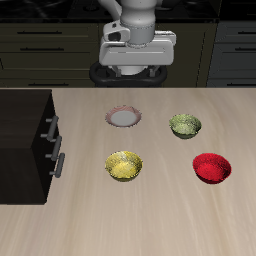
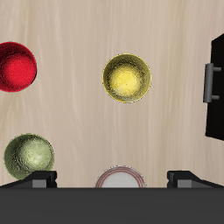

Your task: Open the top drawer of the wooden cabinet

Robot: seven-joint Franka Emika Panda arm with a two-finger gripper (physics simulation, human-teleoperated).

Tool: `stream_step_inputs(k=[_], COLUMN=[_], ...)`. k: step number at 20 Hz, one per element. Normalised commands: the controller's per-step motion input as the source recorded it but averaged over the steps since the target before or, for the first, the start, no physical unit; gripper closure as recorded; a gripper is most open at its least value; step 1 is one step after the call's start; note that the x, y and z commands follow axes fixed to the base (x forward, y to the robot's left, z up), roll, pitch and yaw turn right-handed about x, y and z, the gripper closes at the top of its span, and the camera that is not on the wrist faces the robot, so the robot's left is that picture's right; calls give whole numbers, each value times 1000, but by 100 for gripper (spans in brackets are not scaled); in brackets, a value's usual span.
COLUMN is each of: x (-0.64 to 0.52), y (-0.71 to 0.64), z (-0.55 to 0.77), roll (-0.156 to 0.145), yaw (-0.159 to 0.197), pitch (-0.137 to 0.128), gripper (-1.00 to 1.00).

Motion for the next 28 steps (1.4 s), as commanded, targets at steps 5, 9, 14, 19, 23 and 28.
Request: stream_step_inputs(k=[5,9,14,19,23,28], x=[163,91,162,117,87,117], y=[7,44,89,87,109,97], z=[13,39,28,14,97,24], roll=[-7,-11,11,49,31,9], yaw=[-18,-18,-18,-40,-39,13], pitch=[-1,-13,-7,-8,-20,-11], gripper=[-100,-100,-100,-100,-100,-100])
